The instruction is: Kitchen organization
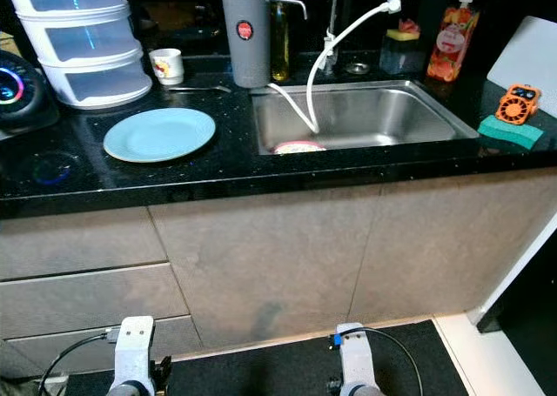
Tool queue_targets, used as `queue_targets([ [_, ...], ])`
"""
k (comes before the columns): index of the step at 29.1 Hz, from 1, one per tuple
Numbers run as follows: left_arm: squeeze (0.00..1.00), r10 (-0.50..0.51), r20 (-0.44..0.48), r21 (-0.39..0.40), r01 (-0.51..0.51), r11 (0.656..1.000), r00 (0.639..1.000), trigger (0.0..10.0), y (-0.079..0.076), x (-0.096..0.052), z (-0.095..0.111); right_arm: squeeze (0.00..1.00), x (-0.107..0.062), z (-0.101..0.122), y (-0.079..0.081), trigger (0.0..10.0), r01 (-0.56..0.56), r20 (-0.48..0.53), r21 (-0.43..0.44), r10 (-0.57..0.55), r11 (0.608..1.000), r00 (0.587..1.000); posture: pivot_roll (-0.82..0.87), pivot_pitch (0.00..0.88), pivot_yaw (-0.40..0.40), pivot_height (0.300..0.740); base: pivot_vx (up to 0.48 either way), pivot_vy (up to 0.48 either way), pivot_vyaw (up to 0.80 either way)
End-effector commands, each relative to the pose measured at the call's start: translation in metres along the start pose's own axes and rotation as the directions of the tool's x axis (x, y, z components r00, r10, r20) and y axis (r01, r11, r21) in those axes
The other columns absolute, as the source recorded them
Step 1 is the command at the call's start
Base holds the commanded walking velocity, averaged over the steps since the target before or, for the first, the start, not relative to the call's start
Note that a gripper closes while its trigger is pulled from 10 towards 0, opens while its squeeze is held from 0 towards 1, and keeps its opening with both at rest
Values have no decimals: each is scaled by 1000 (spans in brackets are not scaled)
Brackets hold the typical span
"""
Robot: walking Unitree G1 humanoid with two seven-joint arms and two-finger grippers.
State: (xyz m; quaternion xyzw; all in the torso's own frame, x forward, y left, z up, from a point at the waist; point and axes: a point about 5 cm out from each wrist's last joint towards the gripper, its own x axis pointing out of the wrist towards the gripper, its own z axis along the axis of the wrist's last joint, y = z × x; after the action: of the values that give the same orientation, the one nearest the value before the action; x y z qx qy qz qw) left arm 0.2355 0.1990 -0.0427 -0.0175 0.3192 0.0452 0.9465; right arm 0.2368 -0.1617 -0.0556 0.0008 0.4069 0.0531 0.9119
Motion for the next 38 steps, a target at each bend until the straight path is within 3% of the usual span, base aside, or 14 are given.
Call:
queue_targets([
  [1, 0, -4, -12, 14, 4, 1000, 1000, 10000, -1, -1, -4, 0, 0, -4, 0, 10000, -6, -20, -1, 6, 1000, 1000, 56, 81, -12, 740, 0, 0, 0],
  [23, 0, -6, -14, 11, 7, 1000, 1000, 10000, -4, 0, -2, 0, 0, 0, -2, 10000, 3, -10, -18, -3, 1000, 1000, 55, 75, -20, 740, 0, 0, 0],
  [29, 0, -46, -37, 89, 49, 995, 998, 10000, -8, 0, -6, 0, 0, 1, -2, 10000, 3, -11, -23, -3, 1000, 1000, 54, 72, -23, 740, 0, 0, 0],
  [38, 0, -44, -47, 92, 48, 995, 998, 10000, -9, 1, -6, 0, 1, 2, 0, 10000, 0, -13, -40, 0, 999, 1000, 56, 73, -34, 740, 0, 0, 0],
])
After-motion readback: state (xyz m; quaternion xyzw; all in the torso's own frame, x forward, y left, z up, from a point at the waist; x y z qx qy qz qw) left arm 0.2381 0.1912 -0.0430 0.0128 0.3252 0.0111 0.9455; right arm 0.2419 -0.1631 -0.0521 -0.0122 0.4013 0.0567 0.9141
